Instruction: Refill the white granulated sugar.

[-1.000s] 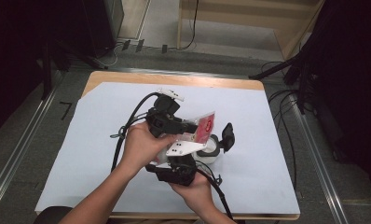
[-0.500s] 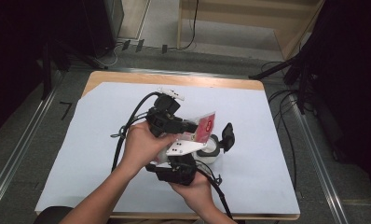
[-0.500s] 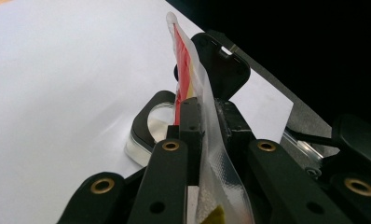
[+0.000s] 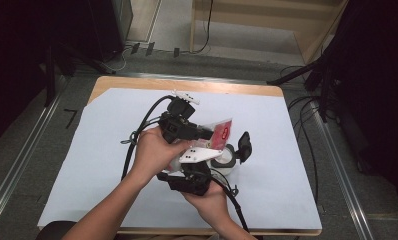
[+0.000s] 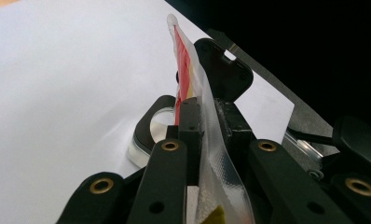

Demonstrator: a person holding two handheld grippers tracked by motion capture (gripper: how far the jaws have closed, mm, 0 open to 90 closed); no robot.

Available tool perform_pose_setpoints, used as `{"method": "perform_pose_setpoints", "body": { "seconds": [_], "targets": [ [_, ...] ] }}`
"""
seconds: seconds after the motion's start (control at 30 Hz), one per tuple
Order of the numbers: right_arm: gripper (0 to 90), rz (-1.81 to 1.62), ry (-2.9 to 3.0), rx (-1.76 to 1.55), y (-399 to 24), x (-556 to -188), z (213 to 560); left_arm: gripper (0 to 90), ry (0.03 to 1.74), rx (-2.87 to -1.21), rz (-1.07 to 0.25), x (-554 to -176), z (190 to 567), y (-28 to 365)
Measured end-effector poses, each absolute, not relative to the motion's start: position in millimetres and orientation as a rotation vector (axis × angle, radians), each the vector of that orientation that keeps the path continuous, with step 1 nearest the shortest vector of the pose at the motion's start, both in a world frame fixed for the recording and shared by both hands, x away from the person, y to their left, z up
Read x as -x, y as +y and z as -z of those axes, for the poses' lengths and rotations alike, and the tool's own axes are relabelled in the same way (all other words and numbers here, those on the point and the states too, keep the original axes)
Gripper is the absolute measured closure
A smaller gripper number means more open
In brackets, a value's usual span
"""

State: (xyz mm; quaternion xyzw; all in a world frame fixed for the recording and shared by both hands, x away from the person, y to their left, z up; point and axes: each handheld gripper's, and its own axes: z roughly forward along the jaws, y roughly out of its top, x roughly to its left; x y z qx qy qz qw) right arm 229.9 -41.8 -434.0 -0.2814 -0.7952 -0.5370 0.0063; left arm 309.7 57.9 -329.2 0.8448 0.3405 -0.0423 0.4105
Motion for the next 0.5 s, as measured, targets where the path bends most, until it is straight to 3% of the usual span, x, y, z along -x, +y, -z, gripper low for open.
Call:
{"method": "perform_pose_setpoints", "body": {
  "seconds": [0.5],
  "targets": [
    [63.5,1.691,-2.479,0.876,-44.9,-231.6,432.9,81.8,0.855,-2.126,0.102,-310.3,327.8,53.9]
  ]
}}
